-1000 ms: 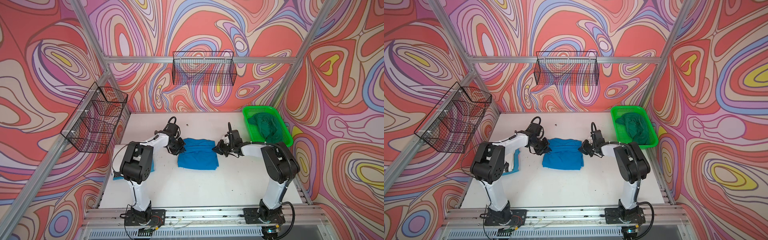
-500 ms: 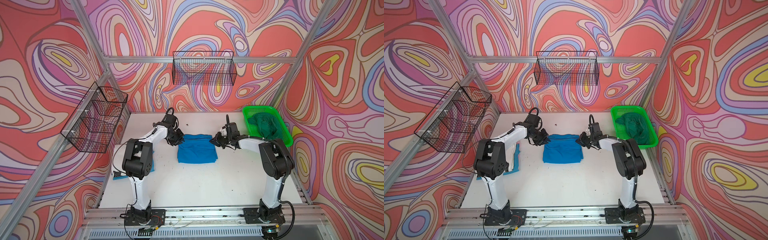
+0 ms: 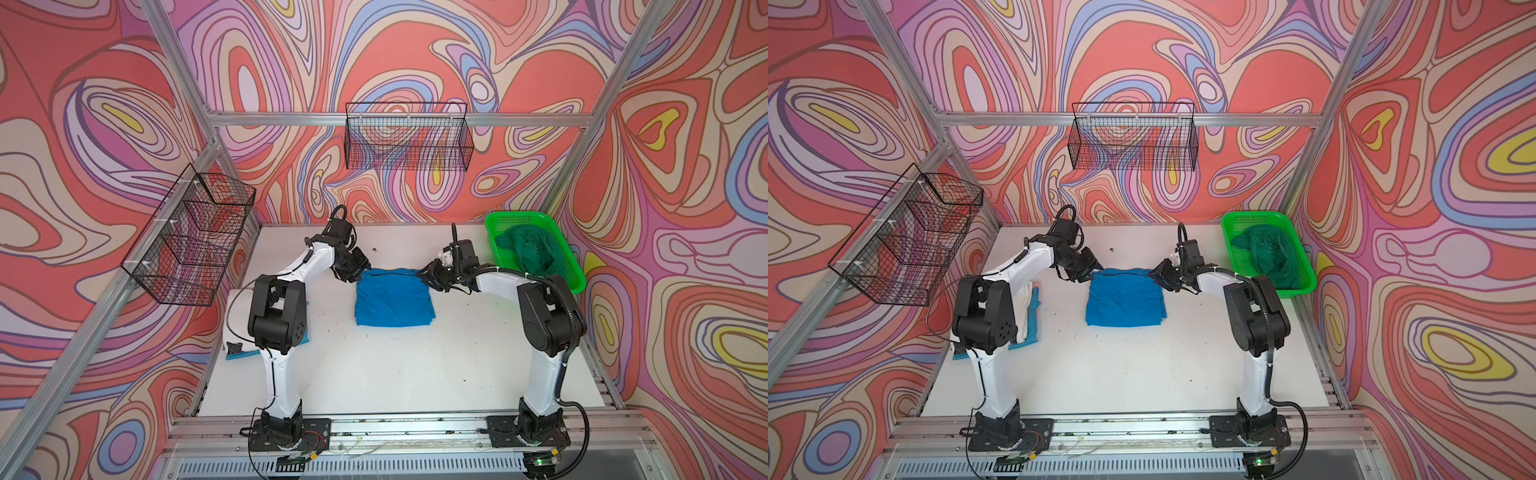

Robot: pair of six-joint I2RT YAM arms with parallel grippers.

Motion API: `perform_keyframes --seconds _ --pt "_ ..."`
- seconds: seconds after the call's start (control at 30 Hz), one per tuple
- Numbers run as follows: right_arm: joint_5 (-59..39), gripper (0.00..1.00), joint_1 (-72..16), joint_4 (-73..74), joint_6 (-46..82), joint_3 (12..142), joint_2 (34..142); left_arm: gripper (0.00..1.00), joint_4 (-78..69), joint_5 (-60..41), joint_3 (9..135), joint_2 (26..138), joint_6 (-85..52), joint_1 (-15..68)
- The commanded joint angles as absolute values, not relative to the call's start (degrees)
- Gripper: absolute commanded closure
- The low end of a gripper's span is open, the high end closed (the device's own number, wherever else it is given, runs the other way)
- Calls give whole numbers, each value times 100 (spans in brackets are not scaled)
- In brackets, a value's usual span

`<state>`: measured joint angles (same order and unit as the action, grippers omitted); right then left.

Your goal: Fold and stack the t-shirts

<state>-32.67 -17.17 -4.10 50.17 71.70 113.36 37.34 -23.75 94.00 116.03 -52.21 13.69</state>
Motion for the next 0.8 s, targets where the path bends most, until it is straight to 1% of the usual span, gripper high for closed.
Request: perform_keyframes --seconds 0.0,0.07,0.1,0.23,0.37,0.47,0.53,0.67,0.77 --pt "-3320 59 -1667 -599 4785 7299 11145 46 4022 -2320 9543 11526 -5176 1289" --pt "-3316 58 -1636 -644 4670 7310 11032 45 3987 -2376 9495 11392 -5215 1266" --pt "-3314 58 -1618 -703 4582 7325 10969 42 3965 -2380 9469 11279 -5219 1262" --pt "-3159 58 -1610 -889 4355 7311 10666 40 3753 -2459 9193 10845 -5306 1272" --pt "-3267 61 -1659 -488 4466 6866 10199 40 3466 -2545 8682 10380 -5413 1458" --pt "-3406 65 -1790 -271 4463 6618 10125 39 3063 -2495 8137 10131 -5552 1747" --pt "-3534 68 -1853 -62 4538 6527 10223 39 2816 -2484 7930 10187 -5654 1947" --pt "-3827 78 -1888 289 4676 6631 10684 39 2468 -2745 7963 10752 -5791 2105" --pt "-3825 80 -1916 304 4579 6874 10939 39 2590 -2625 8307 11124 -5624 2105"
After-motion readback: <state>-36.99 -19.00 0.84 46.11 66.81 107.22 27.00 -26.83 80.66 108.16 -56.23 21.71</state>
